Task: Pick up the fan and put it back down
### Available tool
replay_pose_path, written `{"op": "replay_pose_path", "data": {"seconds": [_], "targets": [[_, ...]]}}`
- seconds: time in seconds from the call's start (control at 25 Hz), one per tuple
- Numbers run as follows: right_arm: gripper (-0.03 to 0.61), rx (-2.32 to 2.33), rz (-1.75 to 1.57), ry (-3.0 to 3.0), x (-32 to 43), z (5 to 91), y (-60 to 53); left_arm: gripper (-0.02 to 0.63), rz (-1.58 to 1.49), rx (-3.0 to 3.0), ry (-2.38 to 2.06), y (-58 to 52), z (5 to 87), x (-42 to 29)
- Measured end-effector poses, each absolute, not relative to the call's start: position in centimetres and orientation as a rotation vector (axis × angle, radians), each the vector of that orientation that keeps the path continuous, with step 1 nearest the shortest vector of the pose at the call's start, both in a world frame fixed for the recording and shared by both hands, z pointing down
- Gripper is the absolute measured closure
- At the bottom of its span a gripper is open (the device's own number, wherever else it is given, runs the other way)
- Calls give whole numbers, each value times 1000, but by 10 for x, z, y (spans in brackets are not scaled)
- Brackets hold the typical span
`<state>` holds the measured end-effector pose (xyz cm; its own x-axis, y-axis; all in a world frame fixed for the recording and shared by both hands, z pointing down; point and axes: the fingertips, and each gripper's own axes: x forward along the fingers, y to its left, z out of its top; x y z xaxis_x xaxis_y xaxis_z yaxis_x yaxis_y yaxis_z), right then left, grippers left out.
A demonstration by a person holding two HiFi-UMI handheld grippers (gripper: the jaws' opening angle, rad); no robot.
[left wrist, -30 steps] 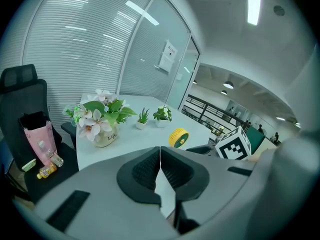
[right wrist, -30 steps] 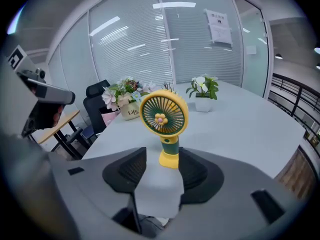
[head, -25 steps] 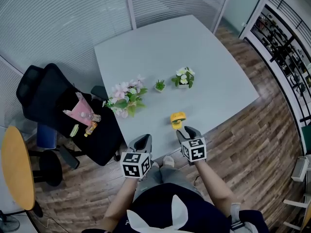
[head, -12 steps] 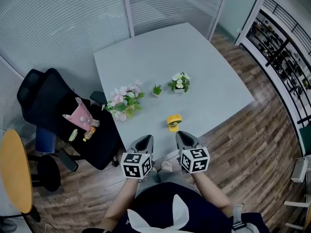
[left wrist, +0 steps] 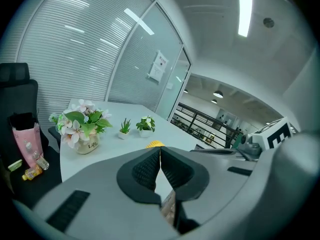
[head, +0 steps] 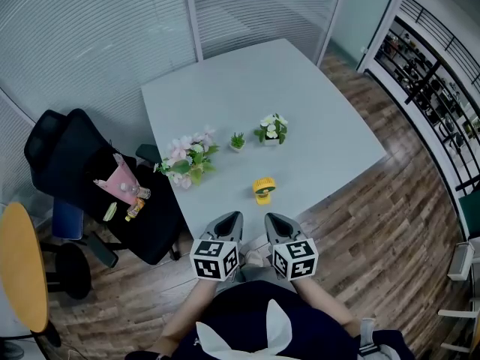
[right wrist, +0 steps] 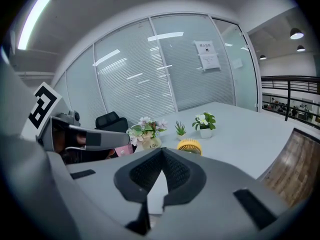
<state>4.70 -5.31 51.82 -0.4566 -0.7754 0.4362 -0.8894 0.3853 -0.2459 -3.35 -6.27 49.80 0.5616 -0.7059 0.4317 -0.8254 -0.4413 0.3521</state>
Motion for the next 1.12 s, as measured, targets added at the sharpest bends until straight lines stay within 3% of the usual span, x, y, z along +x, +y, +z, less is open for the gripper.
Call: {"op": "replay_pose_path", "data": {"seconds": [1.12], "targets": [[577,1448,629,-2434,44,494,-46,591,299,2346,-1257,-57,478,-37]]}}
